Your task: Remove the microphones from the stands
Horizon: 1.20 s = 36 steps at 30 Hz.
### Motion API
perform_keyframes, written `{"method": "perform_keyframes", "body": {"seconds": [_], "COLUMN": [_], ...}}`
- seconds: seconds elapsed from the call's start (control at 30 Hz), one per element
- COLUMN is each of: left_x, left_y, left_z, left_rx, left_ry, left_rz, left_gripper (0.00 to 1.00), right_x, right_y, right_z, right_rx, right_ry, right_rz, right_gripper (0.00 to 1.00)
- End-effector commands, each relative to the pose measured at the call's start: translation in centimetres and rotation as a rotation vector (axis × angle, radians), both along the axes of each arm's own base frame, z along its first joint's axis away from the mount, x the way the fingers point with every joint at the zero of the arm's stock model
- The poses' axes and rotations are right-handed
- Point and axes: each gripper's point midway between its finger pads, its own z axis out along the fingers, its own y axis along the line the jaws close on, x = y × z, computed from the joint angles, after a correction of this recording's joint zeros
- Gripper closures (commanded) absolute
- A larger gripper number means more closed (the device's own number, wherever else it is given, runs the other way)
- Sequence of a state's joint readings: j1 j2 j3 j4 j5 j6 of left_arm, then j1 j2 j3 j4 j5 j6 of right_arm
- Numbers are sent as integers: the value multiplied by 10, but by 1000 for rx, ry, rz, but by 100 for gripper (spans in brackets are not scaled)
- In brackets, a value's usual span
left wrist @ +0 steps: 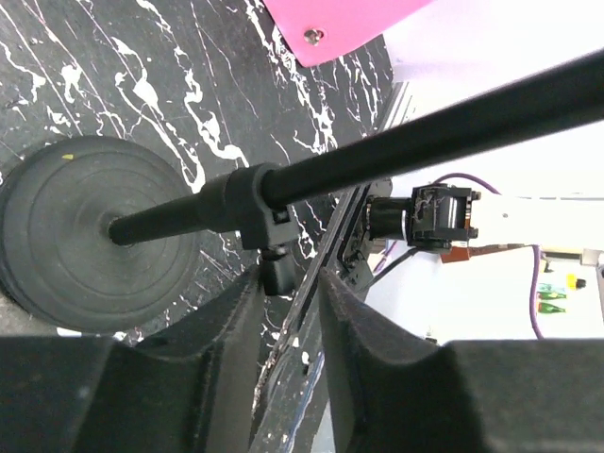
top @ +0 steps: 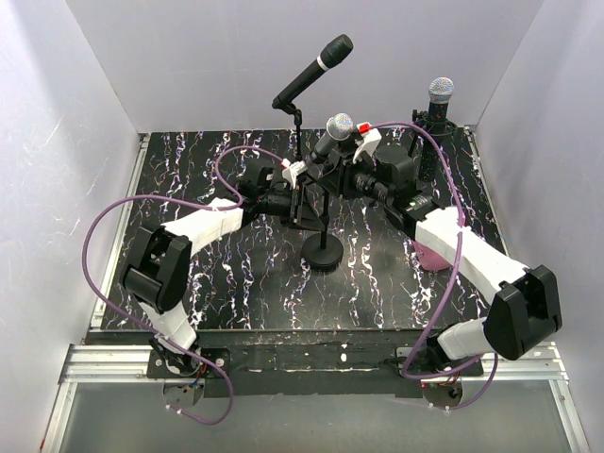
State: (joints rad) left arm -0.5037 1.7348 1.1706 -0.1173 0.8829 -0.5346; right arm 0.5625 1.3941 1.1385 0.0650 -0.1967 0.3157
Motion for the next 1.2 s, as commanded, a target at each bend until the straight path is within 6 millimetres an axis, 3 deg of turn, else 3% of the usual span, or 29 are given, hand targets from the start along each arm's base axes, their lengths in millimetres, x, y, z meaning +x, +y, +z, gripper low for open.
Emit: {"method": "perform_keyframes", "body": {"seconds": [0.0,0.17,0.4,0.6,0.83,1.07,1.1,1.17], "left_x": [-8,-4,-2,-8,-9,6,8,5], "left_y": [-6,-1,15,17,22,22,24,31], "left_z": [14,20,16,30,8,-1,-2,-11], "left_rx": [-93,-152,-249,-260,-217,-176,-163,-93], "left_ry": [57,138,492,582,811,737,663,494], "left_rz": [-43,-37,-24,-40,13,71,68,48], "left_gripper": [77,100,100,100,100,100,91,60], "right_x": [-9,-24,-66,-92,-100,-94,-92,-89], "right_y": [-9,-7,-4,-6,-5,0,-1,2], "right_z": [-11,-8,-6,-14,-18,-23,-24,-25], "right_rx": [-24,-22,-45,-63,-66,-55,-58,-53], "right_ry": [27,-38,-197,-258,-260,-206,-190,-143], "right_rz": [-25,25,144,194,206,189,176,168], "right_gripper": [99,99,99,99,99,99,99,99]}}
